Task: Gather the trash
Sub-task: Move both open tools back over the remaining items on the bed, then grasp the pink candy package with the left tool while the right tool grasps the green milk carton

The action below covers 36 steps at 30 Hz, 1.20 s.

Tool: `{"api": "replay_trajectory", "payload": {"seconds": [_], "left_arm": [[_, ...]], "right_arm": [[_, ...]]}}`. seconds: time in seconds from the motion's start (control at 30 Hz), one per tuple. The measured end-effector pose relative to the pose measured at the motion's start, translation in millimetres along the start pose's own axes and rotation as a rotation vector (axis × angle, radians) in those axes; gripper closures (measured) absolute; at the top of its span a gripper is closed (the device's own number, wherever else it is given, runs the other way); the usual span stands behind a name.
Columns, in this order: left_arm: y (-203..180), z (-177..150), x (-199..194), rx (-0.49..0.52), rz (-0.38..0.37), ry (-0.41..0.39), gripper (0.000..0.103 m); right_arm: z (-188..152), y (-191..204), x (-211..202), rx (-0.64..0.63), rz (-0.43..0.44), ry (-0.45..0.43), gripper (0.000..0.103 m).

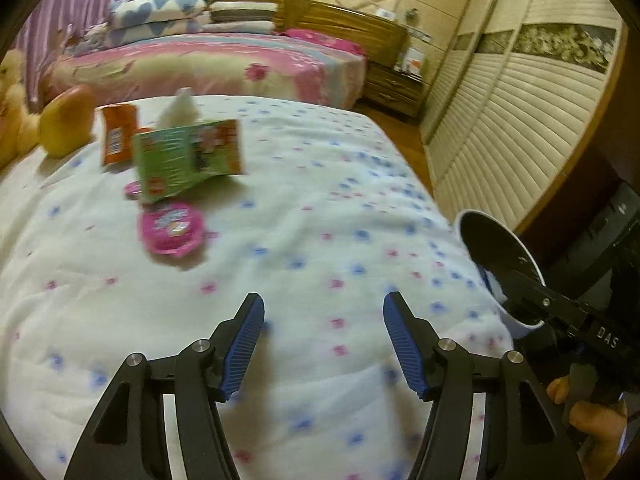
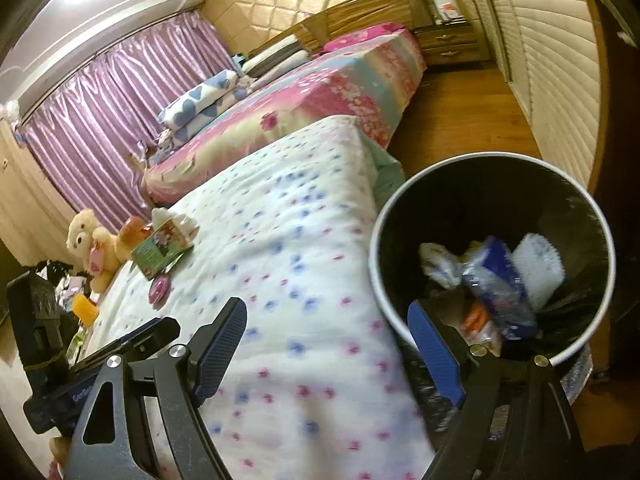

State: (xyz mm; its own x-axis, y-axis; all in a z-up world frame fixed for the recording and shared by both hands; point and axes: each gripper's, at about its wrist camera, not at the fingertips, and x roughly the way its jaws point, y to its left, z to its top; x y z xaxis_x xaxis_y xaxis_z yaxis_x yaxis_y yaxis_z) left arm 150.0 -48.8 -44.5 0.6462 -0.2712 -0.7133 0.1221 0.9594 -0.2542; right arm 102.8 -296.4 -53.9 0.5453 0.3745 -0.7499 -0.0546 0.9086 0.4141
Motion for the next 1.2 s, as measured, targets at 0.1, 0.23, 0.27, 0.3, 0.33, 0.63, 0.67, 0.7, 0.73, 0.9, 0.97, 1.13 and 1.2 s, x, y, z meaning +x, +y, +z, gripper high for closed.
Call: {"api": "replay_trajectory", "payload": {"seconds": [0.1, 0.23, 0.27, 0.3, 0.33, 0.63, 0.67, 0.7, 0.73, 0.9, 0.97, 1.13, 1.2], "left_arm": [[14, 1, -7, -0.025, 0.03, -0.014, 0.041], [31, 3, -12, -0.059, 0.075, -0.033, 0.039], [35, 4, -12, -0.069, 0.089, -0.036, 0.039], [39, 5, -10, -0.077, 0.107, -0.036, 0.039], [41, 7, -7, -0.08, 0.121, -0.035, 0.039], [51, 34, 22, -0.083, 0.232, 0.001, 0.039], [51, 36, 26, -0.077, 0.241, 0.007, 0.039], [52, 39, 32, -0.069, 0.255, 0.02, 0.039], [53, 41, 37, -0.066, 0.266, 0.03, 0.041], [60, 44, 41, -0.034, 0.28, 0.031, 0.055], [70, 41, 35, -0.033, 0.272, 0.028, 0.056], [104, 30, 12, -0.055, 0.277, 0.021, 0.056], [117, 25, 2, -0.071, 0.261, 0.02, 0.056]], "right_arm": [[-1, 9, 5, -0.015, 0.015, 0.008, 0.019], [-3, 21, 11, -0.034, 0.029, 0.019, 0.019], [-3, 23, 12, -0.038, 0.034, 0.022, 0.019], [-3, 25, 14, -0.043, 0.038, 0.025, 0.019], [-3, 28, 15, -0.047, 0.041, 0.027, 0.019], [2, 38, 23, -0.055, 0.058, 0.03, 0.019], [3, 39, 25, -0.056, 0.059, 0.03, 0.019], [4, 40, 26, -0.058, 0.062, 0.031, 0.019], [5, 42, 28, -0.059, 0.064, 0.031, 0.019], [10, 56, 41, -0.076, 0.082, 0.044, 0.019], [11, 65, 47, -0.089, 0.094, 0.053, 0.019], [9, 92, 66, -0.132, 0.131, 0.083, 0.019], [7, 105, 74, -0.152, 0.145, 0.097, 0.019]]}}
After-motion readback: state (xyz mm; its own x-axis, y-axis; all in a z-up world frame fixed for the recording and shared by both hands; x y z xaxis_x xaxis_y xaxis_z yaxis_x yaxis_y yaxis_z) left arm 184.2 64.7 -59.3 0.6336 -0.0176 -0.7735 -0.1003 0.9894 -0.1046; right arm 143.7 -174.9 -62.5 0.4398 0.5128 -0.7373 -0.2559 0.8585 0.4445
